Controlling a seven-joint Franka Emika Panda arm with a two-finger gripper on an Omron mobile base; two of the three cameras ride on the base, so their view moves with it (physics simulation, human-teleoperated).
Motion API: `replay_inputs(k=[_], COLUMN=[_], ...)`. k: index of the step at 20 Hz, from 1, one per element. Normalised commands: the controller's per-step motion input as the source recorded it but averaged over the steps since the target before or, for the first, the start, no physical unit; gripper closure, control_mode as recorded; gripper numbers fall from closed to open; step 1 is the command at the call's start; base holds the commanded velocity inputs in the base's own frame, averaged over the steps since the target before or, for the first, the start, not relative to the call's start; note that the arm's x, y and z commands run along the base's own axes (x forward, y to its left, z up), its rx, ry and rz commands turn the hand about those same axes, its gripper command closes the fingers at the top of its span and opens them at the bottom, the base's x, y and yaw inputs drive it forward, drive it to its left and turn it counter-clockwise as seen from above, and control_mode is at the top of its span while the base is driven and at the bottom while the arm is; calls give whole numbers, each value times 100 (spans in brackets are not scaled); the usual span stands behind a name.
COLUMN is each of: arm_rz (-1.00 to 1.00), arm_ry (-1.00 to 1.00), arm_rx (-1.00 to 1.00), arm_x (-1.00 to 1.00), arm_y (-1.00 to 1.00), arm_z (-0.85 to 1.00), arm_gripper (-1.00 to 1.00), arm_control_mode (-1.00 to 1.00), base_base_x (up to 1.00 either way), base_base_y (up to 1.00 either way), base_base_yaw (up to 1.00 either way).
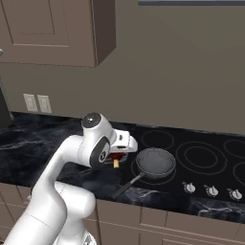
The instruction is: Place both pans onto different burners. Then place the lime and the steak on different pans.
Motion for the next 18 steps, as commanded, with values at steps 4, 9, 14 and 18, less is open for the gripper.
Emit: replay_inputs(k=[4,9,14,18], arm_rz=[-1,0,0,0], arm_ry=[0,0,0,0], arm_rx=[4,6,5,4], arm_x=[25,30,28,10], arm_y=[-54,-45,-34,-30], arm_z=[0,0,-2,-18], arm_gripper=[100,100,100,100], arm_control_mode=[-100,-100,-100,-100], base_base_x=[0,0,0,0], base_base_y=[0,0,0,0], base_base_yaw=[0,0,0,0])
